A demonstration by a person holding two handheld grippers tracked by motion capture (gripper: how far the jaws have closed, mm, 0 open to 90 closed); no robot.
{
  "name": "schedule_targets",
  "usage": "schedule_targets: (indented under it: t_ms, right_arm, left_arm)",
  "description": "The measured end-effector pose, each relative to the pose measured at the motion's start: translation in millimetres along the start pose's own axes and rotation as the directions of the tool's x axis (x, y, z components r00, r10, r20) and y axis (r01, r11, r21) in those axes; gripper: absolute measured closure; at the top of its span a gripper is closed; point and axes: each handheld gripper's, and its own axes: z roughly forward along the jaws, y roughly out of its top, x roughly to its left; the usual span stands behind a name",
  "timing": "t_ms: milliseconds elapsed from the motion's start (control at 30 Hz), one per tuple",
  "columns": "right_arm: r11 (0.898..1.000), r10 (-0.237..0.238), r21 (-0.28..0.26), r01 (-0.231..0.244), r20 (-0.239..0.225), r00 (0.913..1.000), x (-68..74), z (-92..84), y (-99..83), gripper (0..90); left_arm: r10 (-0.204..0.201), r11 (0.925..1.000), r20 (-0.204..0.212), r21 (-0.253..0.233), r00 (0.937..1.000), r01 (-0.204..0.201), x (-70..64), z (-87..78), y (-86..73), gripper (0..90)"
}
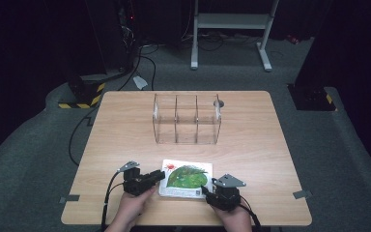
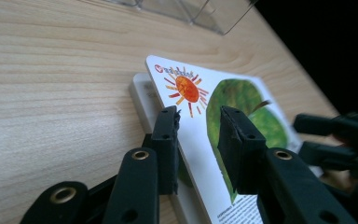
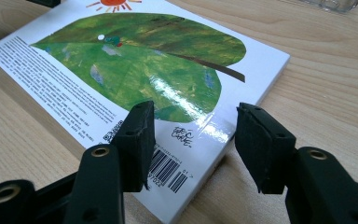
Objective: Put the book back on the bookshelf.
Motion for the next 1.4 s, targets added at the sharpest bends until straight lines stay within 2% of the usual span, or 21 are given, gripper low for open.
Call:
schedule_targets:
  t_ms: [100,167,233,333,400,500,600,667,700,733,833,867,933,967,1033,1067,1133,1167,1233,1300,1400]
  right_arm:
    - [1.000,0.004,-0.001,-0.004,-0.004,1.0000,-0.4,0.1,0.1,48.0]
    - [1.000,0.003,-0.001,-0.003,0.001,1.0000,-0.1,-0.1,0.0,48.0]
    - [1.000,0.005,-0.001,-0.005,-0.003,1.0000,-0.7,-0.2,0.0,48.0]
    - [1.000,0.006,0.001,-0.006,-0.001,1.0000,-0.3,-0.3,-0.2,48.0]
    - [1.000,0.002,0.002,-0.002,0.004,1.0000,-0.4,-0.8,-0.6,48.1]
    - [1.000,0.014,0.001,-0.014,-0.003,0.9999,-1.2,-1.4,-1.5,48.2]
    - [1.000,0.018,-0.002,-0.018,-0.003,0.9998,-1.4,-1.4,-1.3,48.2]
    - [1.000,0.023,-0.005,-0.023,-0.001,0.9997,-1.5,-1.5,-1.4,48.0]
    - [1.000,0.025,-0.008,-0.025,-0.006,0.9997,-2.6,-1.8,-1.1,48.0]
    - [0.999,0.032,-0.007,-0.032,-0.007,0.9995,-2.4,-2.1,-0.9,47.9]
    - [1.000,0.013,-0.006,-0.013,0.003,0.9999,-1.7,-2.0,-0.7,47.9]
    - [1.000,0.009,-0.005,-0.009,0.008,0.9999,-1.3,-1.9,-0.7,47.9]
    - [1.000,0.012,-0.005,-0.012,0.009,0.9999,-1.1,-1.9,-0.7,47.9]
    - [1.000,0.027,-0.006,-0.027,-0.001,0.9996,-2.3,-2.2,-0.6,47.9]
    - [0.999,0.034,-0.009,-0.034,-0.004,0.9994,-2.7,-2.3,-1.0,47.9]
    - [0.999,0.030,-0.011,-0.030,-0.001,0.9995,-2.5,-2.1,-1.3,47.9]
    - [1.000,0.020,-0.011,-0.020,0.010,0.9997,-1.0,-1.9,-1.6,48.0]
    - [1.000,0.021,-0.010,-0.021,0.013,0.9997,-0.4,-1.8,-1.7,48.0]
    - [1.000,0.026,-0.010,-0.026,0.010,0.9996,-0.8,-1.9,-2.0,47.9]
    - [1.000,0.025,-0.010,-0.025,0.009,0.9996,-1.1,-1.9,-2.1,48.0]
    - [1.000,0.022,-0.007,-0.022,0.003,0.9998,-2.0,-1.5,-2.4,48.0]
  left_arm:
    - [-0.002,1.0000,0.004,0.005,1.0000,0.002,1.1,-1.2,-1.4,70.5]
    - [-0.049,0.9988,0.049,-0.006,0.9976,0.050,5.6,-3.2,-4.0,70.4]
    - [-0.046,0.9989,0.049,0.000,0.9977,0.046,5.7,-4.0,-5.3,71.5]
    - [-0.011,0.9997,0.022,0.020,0.9997,0.011,3.7,-3.6,-9.6,71.3]
    - [-0.025,0.9993,0.035,0.027,0.9991,0.024,4.5,-4.4,-12.0,70.9]
    - [-0.053,0.9986,0.070,0.003,0.9961,0.053,6.7,-7.0,-12.9,71.4]
    - [-0.051,0.9983,0.074,-0.025,0.9960,0.053,5.8,-6.6,-13.0,72.1]
    - [-0.073,0.9948,0.111,-0.063,0.9911,0.080,6.8,-7.0,-11.4,72.2]
    - [-0.068,0.9949,0.115,-0.066,0.9911,0.075,7.1,-7.0,-10.6,73.3]
    - [-0.050,0.9964,0.098,-0.064,0.9939,0.056,6.1,-5.4,-9.2,73.4]
    - [-0.037,0.9982,0.060,-0.044,0.9975,0.040,3.9,-2.0,-7.9,72.6]
    - [-0.034,0.9982,0.067,-0.046,0.9972,0.037,4.1,-2.4,-7.8,72.2]
    - [-0.054,0.9956,0.107,-0.071,0.9928,0.062,5.1,-4.4,-7.1,71.8]
    - [-0.060,0.9946,0.113,-0.077,0.9917,0.069,5.2,-4.6,-7.3,71.7]
    - [-0.054,0.9953,0.094,-0.075,0.9941,0.061,4.4,-3.9,-8.4,72.0]
    - [-0.038,0.9966,0.067,-0.070,0.9971,0.043,3.2,-2.8,-9.9,72.0]
    - [-0.026,0.9977,0.035,-0.061,0.9990,0.028,1.1,-1.3,-11.3,71.9]
    - [-0.006,0.9983,0.007,-0.058,1.0000,0.007,-1.1,-0.6,-11.5,72.7]
    - [0.017,0.9985,-0.030,-0.051,0.9994,-0.018,-4.0,0.2,-12.1,75.8]
    - [0.025,0.9987,-0.043,-0.042,0.9988,-0.027,-4.9,0.8,-12.2,75.9]
    - [0.054,0.9985,-0.072,-0.005,0.9960,-0.054,-7.1,2.9,-12.6,73.0]
